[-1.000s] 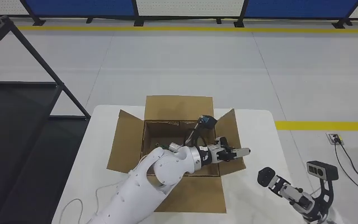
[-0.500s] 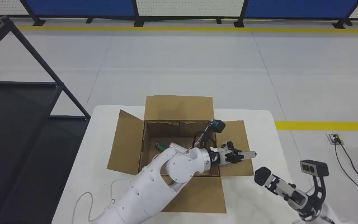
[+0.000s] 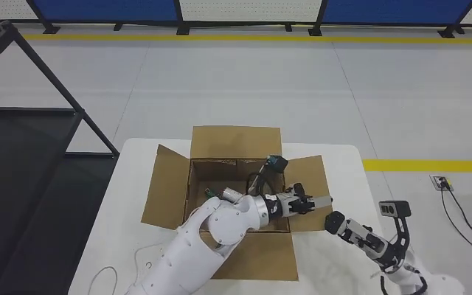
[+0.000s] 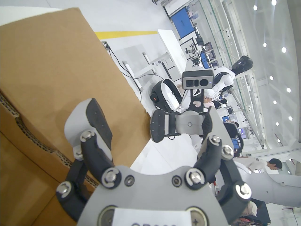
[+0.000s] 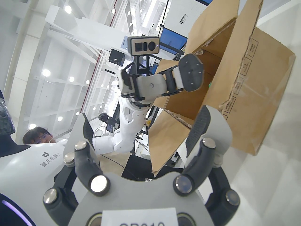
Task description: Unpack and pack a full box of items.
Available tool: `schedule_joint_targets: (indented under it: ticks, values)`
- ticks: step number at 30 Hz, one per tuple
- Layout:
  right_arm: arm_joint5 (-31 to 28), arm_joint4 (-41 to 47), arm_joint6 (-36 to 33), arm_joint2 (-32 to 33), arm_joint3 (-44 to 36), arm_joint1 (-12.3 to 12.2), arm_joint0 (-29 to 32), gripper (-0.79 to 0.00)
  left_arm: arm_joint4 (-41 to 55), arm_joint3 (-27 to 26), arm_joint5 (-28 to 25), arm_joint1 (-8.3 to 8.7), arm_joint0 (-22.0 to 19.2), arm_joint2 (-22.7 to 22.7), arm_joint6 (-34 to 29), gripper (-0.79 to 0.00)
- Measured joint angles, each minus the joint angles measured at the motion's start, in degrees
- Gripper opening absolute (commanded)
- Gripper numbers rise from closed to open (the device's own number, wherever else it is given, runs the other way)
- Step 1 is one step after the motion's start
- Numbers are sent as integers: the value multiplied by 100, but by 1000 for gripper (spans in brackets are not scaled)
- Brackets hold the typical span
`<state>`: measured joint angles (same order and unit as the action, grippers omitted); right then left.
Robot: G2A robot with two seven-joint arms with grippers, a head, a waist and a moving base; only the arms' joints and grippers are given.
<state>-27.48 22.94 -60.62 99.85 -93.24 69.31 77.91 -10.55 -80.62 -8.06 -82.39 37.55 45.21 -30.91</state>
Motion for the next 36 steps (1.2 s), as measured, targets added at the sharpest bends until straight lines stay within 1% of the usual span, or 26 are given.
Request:
schedule_joint_targets:
  ticks: [3,6,7,9,10,13,16,19,23,28,30,34,36]
  values:
    - [54,-129,150,-102,47,-10,-82,0,-273,-567,33,118,335,350,126,0]
    - [77,-179,228,-168,114,-25,-155,0,-658,-1313,79,274,829,846,258,0]
    - [96,-198,255,-195,151,-31,-197,0,-842,-1649,109,340,1070,1072,304,0]
    - [114,-216,284,-232,207,-41,-267,0,-1099,-2163,157,436,1465,1436,357,0]
    - [126,-218,291,-251,247,-48,-314,0,-1262,-2492,189,496,1737,1685,387,0]
    - [154,-199,291,-294,354,-67,-434,0,-1500,-3228,206,614,2396,2289,454,0]
    - [190,-232,331,-378,469,-81,-572,0,-1627,-3805,169,698,2994,2836,559,0]
    - [217,-322,431,-509,580,-85,-727,0,-1671,-4218,99,762,3525,3374,693,0]
    - [355,-589,582,-676,710,-97,-927,0,-1685,-4582,93,828,4096,4182,873,0]
    - [641,-905,658,-837,788,-124,-1094,0,-1488,-4860,122,881,4752,5243,1059,0]
    - [714,-934,636,-880,833,-134,-1125,0,-1398,-4903,122,892,4965,5573,1085,0]
    - [852,-1018,602,-965,971,-158,-1195,0,-912,-4886,-14,902,5407,6234,1154,0]
    - [897,-1039,615,-993,1015,-167,-1218,0,-734,-4840,-105,904,5572,6434,1164,0]
